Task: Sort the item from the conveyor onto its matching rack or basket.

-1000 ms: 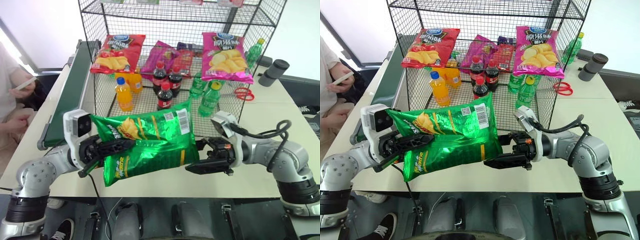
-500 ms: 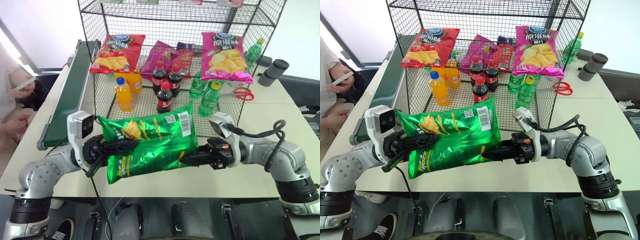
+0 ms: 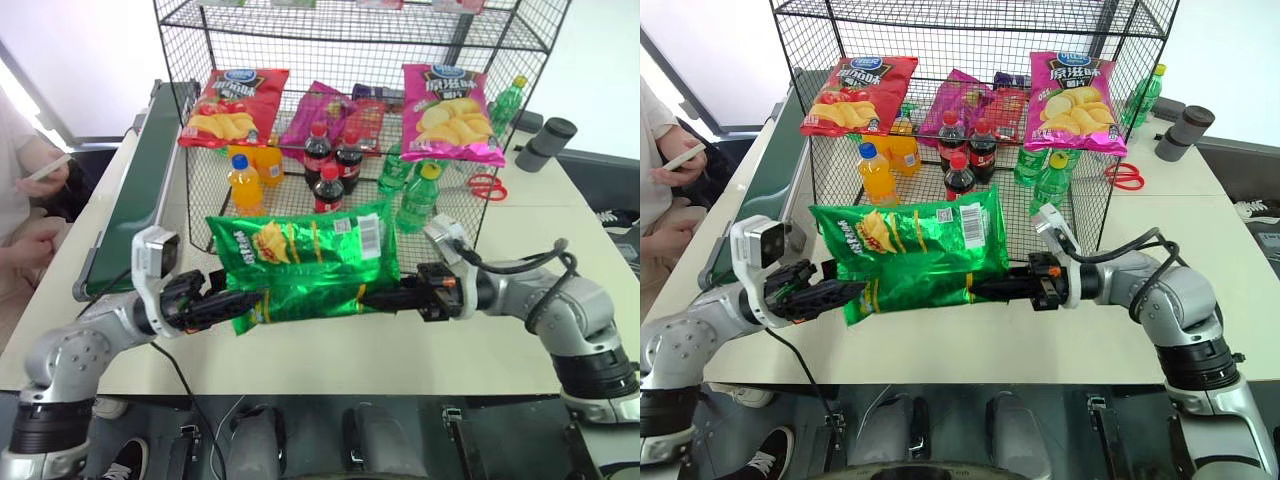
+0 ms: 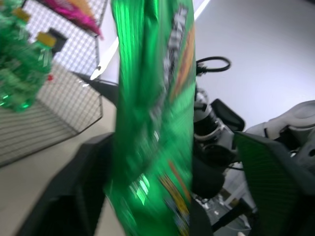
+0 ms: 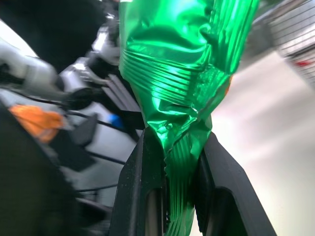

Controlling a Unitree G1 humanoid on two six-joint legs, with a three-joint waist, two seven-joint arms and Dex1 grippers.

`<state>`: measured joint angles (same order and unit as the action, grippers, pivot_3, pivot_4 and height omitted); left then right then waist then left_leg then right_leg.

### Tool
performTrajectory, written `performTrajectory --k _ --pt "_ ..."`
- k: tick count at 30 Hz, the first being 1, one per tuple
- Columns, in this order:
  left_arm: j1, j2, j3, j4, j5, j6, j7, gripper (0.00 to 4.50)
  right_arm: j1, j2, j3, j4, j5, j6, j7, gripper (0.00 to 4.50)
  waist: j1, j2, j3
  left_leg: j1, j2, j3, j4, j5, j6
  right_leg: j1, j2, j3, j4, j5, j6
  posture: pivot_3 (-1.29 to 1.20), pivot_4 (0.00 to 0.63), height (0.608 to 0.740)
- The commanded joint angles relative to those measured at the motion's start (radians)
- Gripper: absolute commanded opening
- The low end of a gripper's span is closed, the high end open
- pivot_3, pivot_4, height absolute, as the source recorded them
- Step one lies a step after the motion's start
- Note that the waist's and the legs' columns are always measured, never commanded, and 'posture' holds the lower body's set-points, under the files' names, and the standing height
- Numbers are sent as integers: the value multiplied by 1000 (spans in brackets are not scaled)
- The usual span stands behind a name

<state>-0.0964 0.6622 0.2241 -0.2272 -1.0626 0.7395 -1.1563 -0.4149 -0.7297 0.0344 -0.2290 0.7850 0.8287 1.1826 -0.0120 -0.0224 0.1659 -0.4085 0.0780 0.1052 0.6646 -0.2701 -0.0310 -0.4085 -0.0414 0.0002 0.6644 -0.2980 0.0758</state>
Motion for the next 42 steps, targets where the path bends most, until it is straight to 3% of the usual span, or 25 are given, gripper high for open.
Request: performTrajectory --k 1,6,13,17,19,23,31,32,42 --pt "25 -6 47 -13 73 -101 -2 4500 -25 -23 -17 -34 -106 -123 -37 160 1 0 0 0 0 0 0 0 0 0 0 0 0 0 0 0 150 740" --pt "70 -28 127 -6 114 -196 47 4500 -41 15 -57 -126 -344 -496 -165 160 -4 0 0 -1 0 0 0 0 0 -1 0 0 0 0 0 0 150 740" --pt "6 -95 130 76 233 -370 86 4500 -39 20 -69 -78 -809 -1120 -411 160 3 0 0 -1 -1 1 0 0 0 0 -1 0 0 0 0 0 150 740" --pt "-13 -128 97 85 302 -453 93 4500 -32 13 -98 -76 -1010 -1314 -560 160 -1 0 0 -1 -1 2 0 0 0 -1 -2 0 0 0 1 0 150 740" --pt "-32 -139 87 105 338 -492 101 4500 -39 30 -107 -85 -1115 -1317 -643 160 -4 0 0 0 0 2 0 1 -2 -1 -1 0 0 0 1 0 150 740" --pt "-70 -166 81 130 395 -573 133 4500 -104 85 -85 -87 -1357 -1125 -746 160 -8 0 0 1 0 3 0 2 -4 -1 0 0 1 0 0 0 150 740" --pt "-101 -196 56 168 549 -752 217 4500 -201 196 -10 -16 -1517 -838 -781 160 -1 0 0 0 1 5 0 3 -4 -1 1 0 1 0 0 0 150 740" --pt "-101 -203 54 166 550 -758 225 4500 -206 182 6 -17 -1599 -831 -830 160 0 0 0 0 1 5 0 3 -4 -1 0 0 1 0 0 0 150 740" --pt "-82 -234 3 146 626 -832 303 4500 -282 335 52 79 -1552 -610 -851 160 -9 0 0 -1 1 6 0 2 -4 -2 1 0 2 0 0 0 150 740"
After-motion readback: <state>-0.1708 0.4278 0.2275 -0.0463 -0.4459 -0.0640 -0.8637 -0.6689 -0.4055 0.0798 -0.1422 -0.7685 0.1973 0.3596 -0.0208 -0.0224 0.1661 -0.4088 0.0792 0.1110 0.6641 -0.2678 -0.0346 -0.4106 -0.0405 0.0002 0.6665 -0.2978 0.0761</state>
